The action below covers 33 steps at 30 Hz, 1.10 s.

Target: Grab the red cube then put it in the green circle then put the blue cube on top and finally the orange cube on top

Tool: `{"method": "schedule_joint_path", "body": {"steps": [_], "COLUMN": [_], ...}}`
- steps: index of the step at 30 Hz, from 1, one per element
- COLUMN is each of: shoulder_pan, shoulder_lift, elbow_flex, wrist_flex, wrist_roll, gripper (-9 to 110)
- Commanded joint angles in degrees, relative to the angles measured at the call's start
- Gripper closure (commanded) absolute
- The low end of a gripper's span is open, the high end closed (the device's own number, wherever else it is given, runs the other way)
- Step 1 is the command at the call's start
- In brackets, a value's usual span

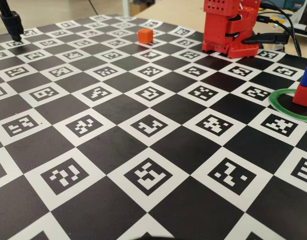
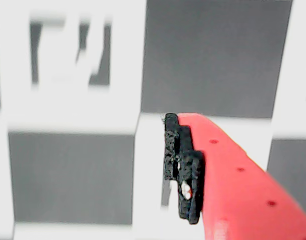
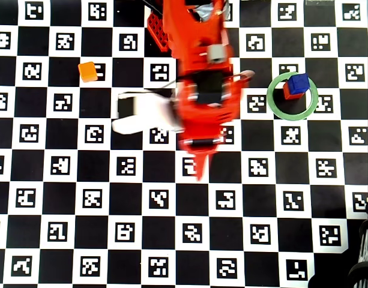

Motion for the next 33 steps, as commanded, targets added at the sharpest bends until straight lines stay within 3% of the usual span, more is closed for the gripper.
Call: {"method": "schedule_joint_path", "body": {"steps": [1, 8, 13, 23, 33], "shoulder_pan": [12.0, 31.3, 39.6, 50.9, 55.5], "shoulder_lift": [0.8, -3.1, -3.8, -5.2, -2.1], "elbow_flex": [-0.7, -1.8, -1.9, -0.1, 3.9], "wrist_flex": [5.7, 5.6, 5.5, 4.0, 1.2], "wrist_roll": [-10.3, -26.1, -33.9, -40.2, -45.4], "gripper": [55, 55, 56, 57, 57]}}
